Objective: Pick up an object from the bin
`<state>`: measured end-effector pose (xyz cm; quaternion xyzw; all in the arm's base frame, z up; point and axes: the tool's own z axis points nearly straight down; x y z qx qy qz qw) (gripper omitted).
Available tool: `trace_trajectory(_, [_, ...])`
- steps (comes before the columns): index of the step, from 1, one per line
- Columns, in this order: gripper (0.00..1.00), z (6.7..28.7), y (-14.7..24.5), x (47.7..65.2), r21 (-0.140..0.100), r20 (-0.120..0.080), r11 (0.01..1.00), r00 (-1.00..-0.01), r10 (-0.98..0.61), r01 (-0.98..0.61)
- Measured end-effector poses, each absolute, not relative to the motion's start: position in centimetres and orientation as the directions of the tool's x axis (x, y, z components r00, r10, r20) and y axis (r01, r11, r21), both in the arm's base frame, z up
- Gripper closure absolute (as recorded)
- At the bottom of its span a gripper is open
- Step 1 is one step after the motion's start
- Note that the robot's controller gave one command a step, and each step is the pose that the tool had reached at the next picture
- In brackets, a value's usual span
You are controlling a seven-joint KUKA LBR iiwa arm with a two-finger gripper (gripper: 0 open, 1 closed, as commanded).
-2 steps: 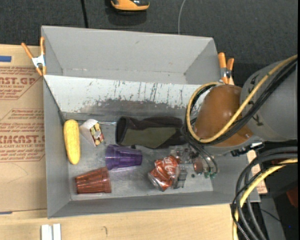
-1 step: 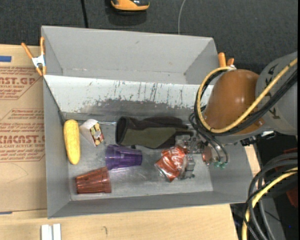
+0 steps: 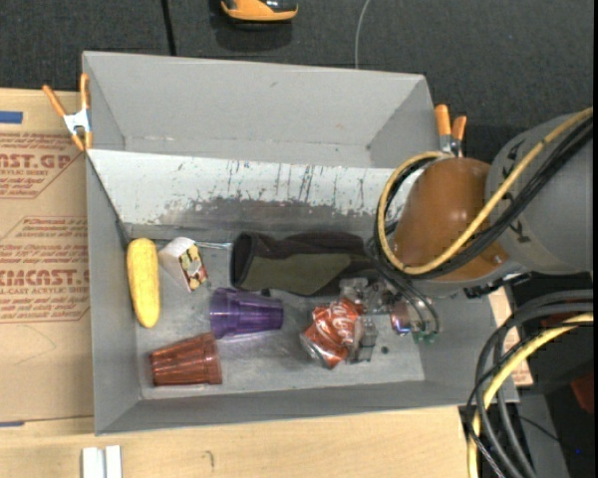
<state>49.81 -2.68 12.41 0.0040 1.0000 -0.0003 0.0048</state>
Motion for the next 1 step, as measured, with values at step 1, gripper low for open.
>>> trace_trajectory(1, [1.00, 29.52, -2.68, 49.37, 0.000, 0.001, 1.000, -1.000, -0.006, -0.006])
